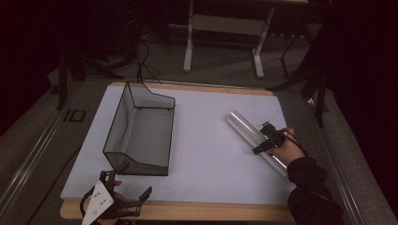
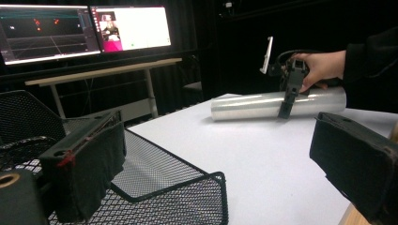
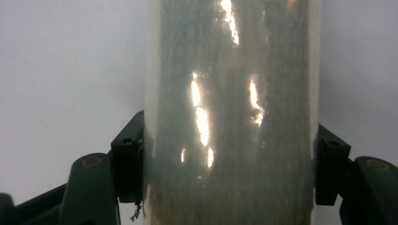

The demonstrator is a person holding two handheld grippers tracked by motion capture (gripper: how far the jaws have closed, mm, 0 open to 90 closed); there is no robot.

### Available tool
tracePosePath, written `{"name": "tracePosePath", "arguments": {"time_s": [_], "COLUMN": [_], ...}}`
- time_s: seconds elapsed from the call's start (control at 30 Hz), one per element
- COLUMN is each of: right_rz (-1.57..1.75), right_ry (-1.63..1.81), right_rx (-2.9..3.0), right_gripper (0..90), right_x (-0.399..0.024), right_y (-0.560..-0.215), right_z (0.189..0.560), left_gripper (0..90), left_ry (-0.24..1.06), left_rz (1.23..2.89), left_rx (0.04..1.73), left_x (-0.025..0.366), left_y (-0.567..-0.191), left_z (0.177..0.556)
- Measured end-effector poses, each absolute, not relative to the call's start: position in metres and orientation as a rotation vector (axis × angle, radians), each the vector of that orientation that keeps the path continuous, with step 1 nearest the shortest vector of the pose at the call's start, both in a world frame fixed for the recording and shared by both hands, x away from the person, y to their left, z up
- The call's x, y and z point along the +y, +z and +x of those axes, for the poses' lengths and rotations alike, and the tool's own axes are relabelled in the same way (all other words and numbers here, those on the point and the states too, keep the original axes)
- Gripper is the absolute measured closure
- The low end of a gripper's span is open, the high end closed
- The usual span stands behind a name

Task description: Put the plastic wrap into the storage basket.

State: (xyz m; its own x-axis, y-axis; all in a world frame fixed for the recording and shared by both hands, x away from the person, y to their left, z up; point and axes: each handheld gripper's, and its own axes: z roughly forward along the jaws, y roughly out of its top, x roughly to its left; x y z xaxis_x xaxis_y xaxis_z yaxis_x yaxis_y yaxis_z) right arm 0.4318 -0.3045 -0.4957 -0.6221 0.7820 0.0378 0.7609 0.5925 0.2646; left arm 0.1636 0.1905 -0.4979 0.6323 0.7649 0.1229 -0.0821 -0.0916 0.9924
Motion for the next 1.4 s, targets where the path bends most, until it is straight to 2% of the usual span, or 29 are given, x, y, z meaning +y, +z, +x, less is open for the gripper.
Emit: {"name": "tracePosePath", "arguments": {"time_s": [0.73, 1.13, 1.17, 1.4], "right_rz": [1.583, 1.445, 1.421, 1.378], "right_ry": [0.514, 0.543, 0.568, 0.645], "right_rx": [2.565, 2.562, 2.561, 2.608], "right_gripper": [32.4, 32.5, 32.5, 32.4], "right_x": [-0.290, -0.243, -0.230, -0.195], "right_y": [-0.421, -0.386, -0.380, -0.372], "right_z": [0.414, 0.402, 0.399, 0.392], "left_gripper": [4.5, 4.5, 4.5, 4.5], "left_ry": [0.795, 0.796, 0.797, 0.795], "left_rz": [1.511, 1.501, 1.497, 1.498], "left_rx": [0.585, 0.582, 0.581, 0.578], "left_x": [0.190, 0.190, 0.190, 0.189], "left_y": [-0.497, -0.496, -0.495, -0.495], "left_z": [0.162, 0.161, 0.160, 0.160]}}
